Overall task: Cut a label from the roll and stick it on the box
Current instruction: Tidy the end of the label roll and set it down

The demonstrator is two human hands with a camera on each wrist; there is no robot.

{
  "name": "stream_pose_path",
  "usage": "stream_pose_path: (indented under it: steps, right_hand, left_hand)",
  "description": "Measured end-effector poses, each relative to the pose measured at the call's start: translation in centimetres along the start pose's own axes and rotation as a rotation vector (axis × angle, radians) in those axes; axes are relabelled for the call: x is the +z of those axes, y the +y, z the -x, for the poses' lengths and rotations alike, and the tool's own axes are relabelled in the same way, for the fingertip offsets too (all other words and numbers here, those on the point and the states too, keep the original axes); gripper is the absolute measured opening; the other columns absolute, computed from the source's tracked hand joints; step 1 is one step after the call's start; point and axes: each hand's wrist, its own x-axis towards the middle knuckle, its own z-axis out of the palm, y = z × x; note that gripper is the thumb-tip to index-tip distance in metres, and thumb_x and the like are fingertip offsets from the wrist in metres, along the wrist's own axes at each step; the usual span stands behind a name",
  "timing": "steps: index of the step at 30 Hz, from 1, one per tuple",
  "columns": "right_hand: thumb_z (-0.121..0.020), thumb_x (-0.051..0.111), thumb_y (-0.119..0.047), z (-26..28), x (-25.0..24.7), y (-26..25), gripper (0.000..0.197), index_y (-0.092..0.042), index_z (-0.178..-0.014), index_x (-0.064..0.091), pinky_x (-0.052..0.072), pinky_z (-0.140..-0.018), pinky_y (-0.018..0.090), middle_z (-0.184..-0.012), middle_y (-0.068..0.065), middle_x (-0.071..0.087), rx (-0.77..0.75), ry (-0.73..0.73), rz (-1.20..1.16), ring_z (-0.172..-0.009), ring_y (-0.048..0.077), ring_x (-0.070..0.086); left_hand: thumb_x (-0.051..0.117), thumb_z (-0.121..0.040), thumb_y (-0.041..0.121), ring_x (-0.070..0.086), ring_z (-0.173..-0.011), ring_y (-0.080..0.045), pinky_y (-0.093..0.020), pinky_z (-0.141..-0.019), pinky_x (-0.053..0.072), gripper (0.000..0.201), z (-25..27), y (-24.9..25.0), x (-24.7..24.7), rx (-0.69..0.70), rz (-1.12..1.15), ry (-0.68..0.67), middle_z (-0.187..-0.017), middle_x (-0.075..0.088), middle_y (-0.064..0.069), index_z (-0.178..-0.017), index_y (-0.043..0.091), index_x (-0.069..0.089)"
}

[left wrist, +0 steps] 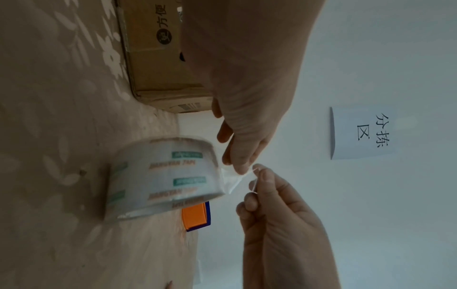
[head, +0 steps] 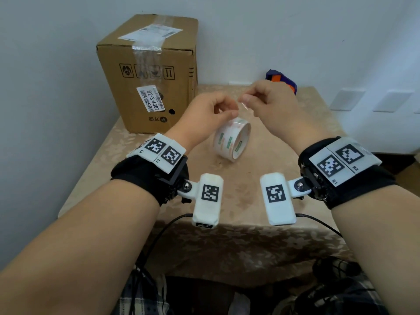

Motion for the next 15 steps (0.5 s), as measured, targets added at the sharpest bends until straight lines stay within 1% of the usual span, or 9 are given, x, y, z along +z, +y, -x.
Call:
stream_pose_path:
  steps: [2,5,7,9,10,11,13,14,15]
  right_hand:
    - [-0.092,0.057,-0.012,0.13,0.23,0.19,0.014,-0.005,-0.100,0.065,0.044,-0.059,0.007,-0.070,-0.011,0.054,0.033,0.034,-0.088,-0.055,-0.005,0.053]
    - [-0.091,0.056,-0.007,0.38,0.36,0.42,0.019,-0.011,-0.109,0.059,0.051,-0.069,0.019,-0.087,-0.001,0.057,0.081,0.037,-0.178,-0.066,0.008,0.059]
    - [-0.089,0.056,-0.003,0.53,0.40,0.45,0.023,-0.013,-0.109,0.058,0.053,-0.078,0.026,-0.093,0.000,0.059,0.098,0.014,-0.219,-0.079,0.017,0.062]
    - [-0.088,0.056,-0.003,0.68,0.56,0.33,0.023,-0.016,-0.106,0.059,0.053,-0.086,0.029,-0.098,0.000,0.062,0.093,-0.015,-0.225,-0.090,0.019,0.063]
    - [-0.088,0.057,-0.004,0.73,0.64,0.28,0.022,-0.015,-0.107,0.061,0.052,-0.088,0.025,-0.103,0.001,0.064,0.080,-0.027,-0.208,-0.095,0.017,0.063]
    - [-0.089,0.058,-0.006,0.71,0.76,0.26,0.022,-0.013,-0.110,0.063,0.051,-0.088,0.019,-0.107,0.001,0.065,0.066,-0.036,-0.189,-0.097,0.013,0.061]
    - [-0.089,0.060,-0.008,0.70,0.89,0.17,0.027,-0.009,-0.116,0.063,0.048,-0.082,0.005,-0.110,0.001,0.065,0.045,-0.064,-0.176,-0.098,0.007,0.060]
    - [-0.089,0.060,-0.007,0.73,0.90,0.09,0.029,-0.007,-0.118,0.062,0.046,-0.080,0.001,-0.110,0.001,0.065,0.036,-0.085,-0.181,-0.098,0.007,0.060]
    - [-0.089,0.060,-0.006,0.78,0.95,0.02,0.030,-0.006,-0.119,0.063,0.046,-0.080,0.001,-0.110,0.002,0.066,0.028,-0.108,-0.189,-0.099,0.008,0.060]
  left_hand:
    - [0.065,-0.086,0.016,0.054,-0.076,-0.010,-0.024,-0.076,0.046,0.012,-0.02,0.01,0.15,-0.040,0.059,-0.016,-0.076,0.061,0.009,-0.078,0.025,0.066]
    - [0.063,-0.088,0.015,0.057,-0.079,-0.010,-0.021,-0.078,0.048,0.014,-0.01,0.01,0.24,-0.096,0.157,-0.017,-0.080,0.063,0.002,-0.077,0.023,0.065]
    - [0.061,-0.089,0.012,0.058,-0.072,-0.004,-0.011,-0.069,0.046,0.014,-0.02,-0.09,0.23,-0.112,0.215,-0.009,-0.080,0.064,0.000,-0.078,0.020,0.064]
    - [0.061,-0.089,0.008,0.058,-0.064,0.006,-0.005,-0.061,0.043,0.016,0.00,-0.14,0.16,-0.120,0.252,0.003,-0.077,0.064,0.001,-0.078,0.019,0.062]
    - [0.061,-0.089,0.007,0.058,-0.063,0.006,-0.005,-0.061,0.043,0.017,-0.03,-0.18,0.13,-0.117,0.265,0.009,-0.075,0.065,0.001,-0.078,0.019,0.062]
    - [0.061,-0.089,0.006,0.059,-0.066,0.002,-0.008,-0.064,0.044,0.017,-0.06,-0.26,0.12,-0.108,0.274,0.015,-0.075,0.065,0.001,-0.078,0.019,0.062]
    - [0.062,-0.087,0.005,0.058,-0.074,-0.012,-0.022,-0.073,0.049,0.018,-0.14,-0.46,0.10,-0.081,0.265,0.036,-0.077,0.064,0.000,-0.077,0.020,0.064]
    - [0.063,-0.087,0.007,0.056,-0.077,-0.016,-0.030,-0.078,0.049,0.018,-0.21,-0.55,0.07,-0.073,0.248,0.050,-0.078,0.063,0.000,-0.077,0.022,0.064]
    - [0.064,-0.086,0.009,0.055,-0.076,-0.018,-0.035,-0.080,0.049,0.018,-0.23,-0.60,0.04,-0.069,0.228,0.062,-0.079,0.062,0.001,-0.076,0.024,0.064]
